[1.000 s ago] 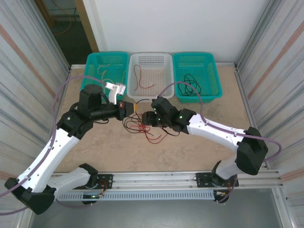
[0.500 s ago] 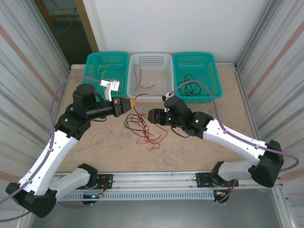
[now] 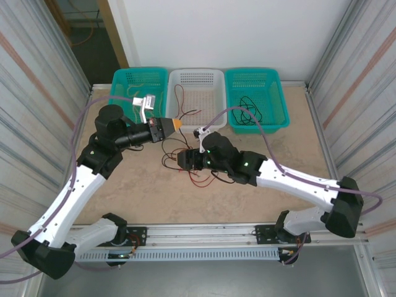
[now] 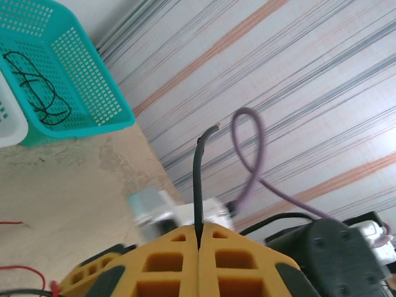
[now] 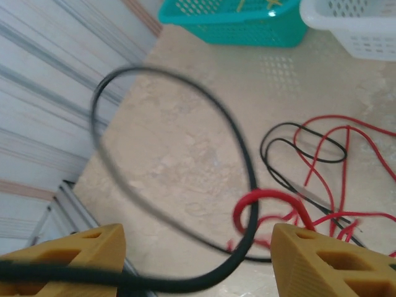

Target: Untangle the cables

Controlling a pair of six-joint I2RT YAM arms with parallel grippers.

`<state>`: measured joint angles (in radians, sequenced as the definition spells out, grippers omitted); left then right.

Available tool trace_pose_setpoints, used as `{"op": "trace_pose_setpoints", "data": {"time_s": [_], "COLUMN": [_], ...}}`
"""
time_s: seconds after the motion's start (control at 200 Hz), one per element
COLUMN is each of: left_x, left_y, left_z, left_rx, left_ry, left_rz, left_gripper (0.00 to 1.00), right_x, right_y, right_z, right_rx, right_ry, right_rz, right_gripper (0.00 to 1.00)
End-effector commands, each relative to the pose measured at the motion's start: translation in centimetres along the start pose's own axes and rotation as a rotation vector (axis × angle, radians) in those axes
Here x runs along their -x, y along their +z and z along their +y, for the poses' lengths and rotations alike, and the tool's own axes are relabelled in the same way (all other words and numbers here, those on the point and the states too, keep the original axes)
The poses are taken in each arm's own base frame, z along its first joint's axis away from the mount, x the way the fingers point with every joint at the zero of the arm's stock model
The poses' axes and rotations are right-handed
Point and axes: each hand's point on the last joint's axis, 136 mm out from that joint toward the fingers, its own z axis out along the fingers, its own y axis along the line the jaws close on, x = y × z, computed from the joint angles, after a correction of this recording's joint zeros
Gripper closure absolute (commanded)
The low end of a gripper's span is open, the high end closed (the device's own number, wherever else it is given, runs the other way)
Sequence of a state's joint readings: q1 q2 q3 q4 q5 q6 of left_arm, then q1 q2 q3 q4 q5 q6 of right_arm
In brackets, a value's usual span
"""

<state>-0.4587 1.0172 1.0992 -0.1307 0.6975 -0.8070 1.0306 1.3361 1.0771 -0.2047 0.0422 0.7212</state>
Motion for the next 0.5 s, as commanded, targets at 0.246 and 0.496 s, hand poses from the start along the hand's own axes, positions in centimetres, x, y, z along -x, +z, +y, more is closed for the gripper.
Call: {"op": "trace_pose_setpoints", "data": {"time_s": [0.246, 0.496], "left_x": [3.1, 3.1], "left_y": [-2.2, -2.4], "left_z": [-5.3, -2.9], "left_rx": [-0.084, 0.000], "left_ry": [0.061, 0.042], "left_rz": [-0.095, -0.106], "left_gripper": [1.00, 1.00], "right_x": [-3.8, -3.5], "right_y": [5.7, 2.3], "right_z": [-8.5, -9.1], "right_rx": [-0.180, -0.265], "right_ry": [0.202, 0.149], "right_rz": [0.144, 0.116], "right_gripper": [0.51, 0.56]}}
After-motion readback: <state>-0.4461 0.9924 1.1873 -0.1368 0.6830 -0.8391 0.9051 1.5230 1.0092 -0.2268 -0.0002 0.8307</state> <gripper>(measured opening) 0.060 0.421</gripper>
